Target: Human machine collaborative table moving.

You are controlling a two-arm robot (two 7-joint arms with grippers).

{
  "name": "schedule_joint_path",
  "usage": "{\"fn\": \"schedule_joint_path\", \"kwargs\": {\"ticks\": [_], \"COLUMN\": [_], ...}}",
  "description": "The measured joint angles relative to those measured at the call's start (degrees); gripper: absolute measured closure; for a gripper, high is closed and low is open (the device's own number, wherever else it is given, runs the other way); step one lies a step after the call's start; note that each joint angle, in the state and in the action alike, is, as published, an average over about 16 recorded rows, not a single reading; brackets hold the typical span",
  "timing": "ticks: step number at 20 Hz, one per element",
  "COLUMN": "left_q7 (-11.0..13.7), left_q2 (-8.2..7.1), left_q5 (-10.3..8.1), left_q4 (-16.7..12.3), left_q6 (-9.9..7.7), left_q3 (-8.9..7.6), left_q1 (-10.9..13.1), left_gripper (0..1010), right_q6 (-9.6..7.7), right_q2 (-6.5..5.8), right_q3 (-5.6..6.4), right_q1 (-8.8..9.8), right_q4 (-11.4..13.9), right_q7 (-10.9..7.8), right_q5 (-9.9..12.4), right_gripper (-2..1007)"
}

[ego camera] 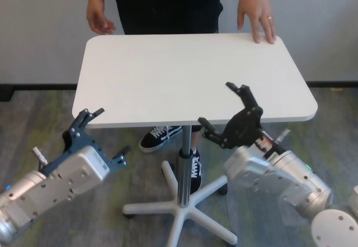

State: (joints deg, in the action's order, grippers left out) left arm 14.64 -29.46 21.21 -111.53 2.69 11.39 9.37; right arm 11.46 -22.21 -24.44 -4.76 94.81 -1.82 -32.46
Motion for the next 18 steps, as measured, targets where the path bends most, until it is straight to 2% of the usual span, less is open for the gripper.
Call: {"fn": "schedule_joint_path", "kwargs": {"ticks": [4,7,10,14,18], "left_q7": [1.0,1.1,0.9,0.0,-1.0], "left_q2": [0.65,0.99,1.21,1.48,1.76], "left_q5": [-2.37,-2.75,-2.5,-1.6,-0.46], "left_q4": [-0.1,-0.2,-0.1,0.5,1.2], "left_q6": [-0.85,-1.53,-1.95,-2.06,-1.76], "left_q3": [-0.28,-0.34,-0.33,-0.31,-0.35], "left_q1": [0.2,0.3,0.4,0.2,0.0], "left_gripper": [10,10,10,10,10], "right_q6": [6.26,10.34,13.58,16.22,16.98], "right_q2": [2.13,3.5,4.62,5.71,6.2], "right_q3": [1.72,2.58,3.09,3.37,3.35], "right_q1": [0.63,0.72,0.56,0.14,-0.31], "right_q4": [-2.7,-4.7,-6.6,-8.7,-9.8], "right_q7": [-1.42,-2.96,-4.56,-6.36,-7.42], "right_q5": [9.3,15.5,20.4,24.3,25.2], "right_gripper": [0,0,0,0,0]}}
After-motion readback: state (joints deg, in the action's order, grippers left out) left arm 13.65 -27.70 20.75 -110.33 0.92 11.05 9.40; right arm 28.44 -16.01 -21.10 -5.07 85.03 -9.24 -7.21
